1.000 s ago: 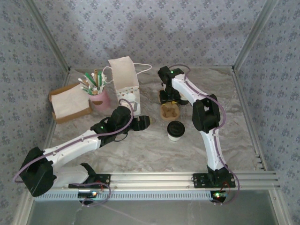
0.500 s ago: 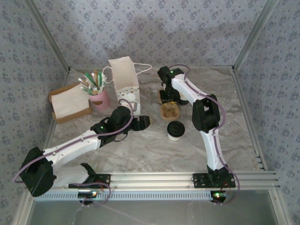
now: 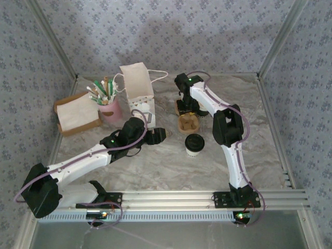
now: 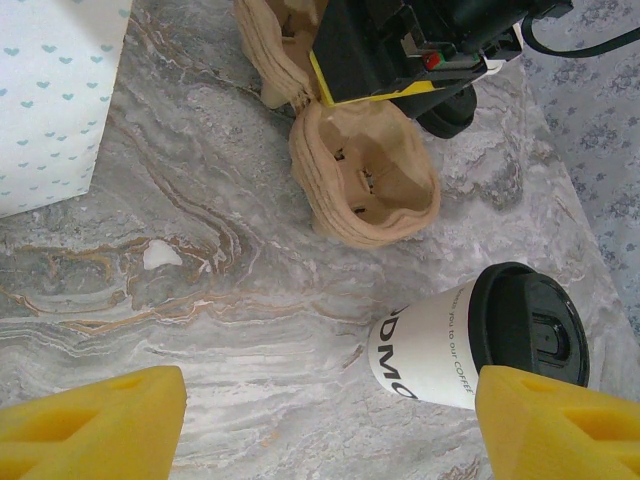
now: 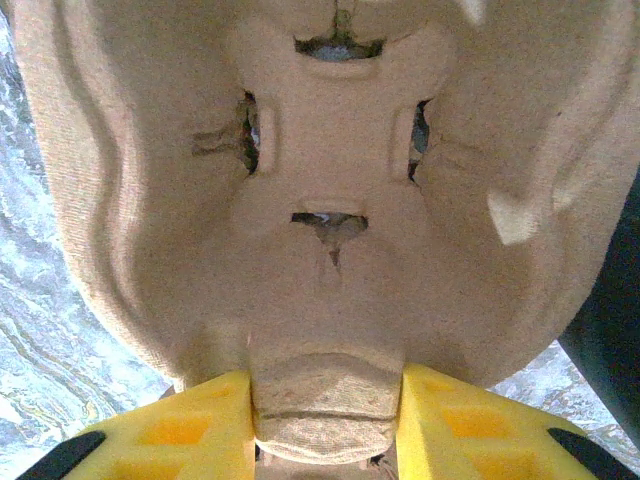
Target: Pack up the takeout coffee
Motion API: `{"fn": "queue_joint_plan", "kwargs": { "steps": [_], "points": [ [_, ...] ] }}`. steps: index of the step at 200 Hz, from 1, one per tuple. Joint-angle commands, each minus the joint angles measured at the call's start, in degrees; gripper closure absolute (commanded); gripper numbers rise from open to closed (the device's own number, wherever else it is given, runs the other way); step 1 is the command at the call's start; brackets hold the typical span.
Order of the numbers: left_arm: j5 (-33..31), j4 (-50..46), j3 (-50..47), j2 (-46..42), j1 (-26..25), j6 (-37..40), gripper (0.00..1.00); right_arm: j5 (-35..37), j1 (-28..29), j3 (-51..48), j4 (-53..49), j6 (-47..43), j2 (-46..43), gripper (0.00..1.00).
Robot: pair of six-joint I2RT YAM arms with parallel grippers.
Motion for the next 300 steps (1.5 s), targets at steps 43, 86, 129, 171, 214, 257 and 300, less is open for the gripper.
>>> {"fn": "queue_joint_plan", "kwargs": {
  "steps": [43,86,129,171,214,257,300],
  "points": [
    [0.09,0.30,-0.26,-1.15,0.28,0.46,0.24,-0.51,0.39,1.83,-2.76,0.16,-3.75,0.62],
    [0.08,0.40,-0.36,-1.33,0.33,0.45,0.24,-0.60,0.37,1.85,-2.80,0.22,-4.24,0.62],
    [0.08,0.38,-0.47,-1.24,0.36,0.45,0.24,-0.73,0.51,1.09,-2.38,0.25,-4.94,0.62],
    [0.25,0.89,-0.28,-0.02,0.29,-0.19,0.24,-4.70,-0.22,-2.01,-0.20,0.58,-7.06,0.62],
    [4.25,6.86,1.20,8.51,0.11,-3.67,0.34,-7.71,-0.80,-5.19,1.93,0.66,-9.13,0.62],
    [5.10,10.67,3.38,13.53,0.01,-5.09,0.37,-7.89,-1.28,-5.99,1.93,0.16,-10.17,0.62],
    [1.56,4.43,5.89,9.17,-1.25,-2.23,0.36,-9.45,-1.41,-7.50,3.87,0.12,-13.83,0.62]
  ]
}}
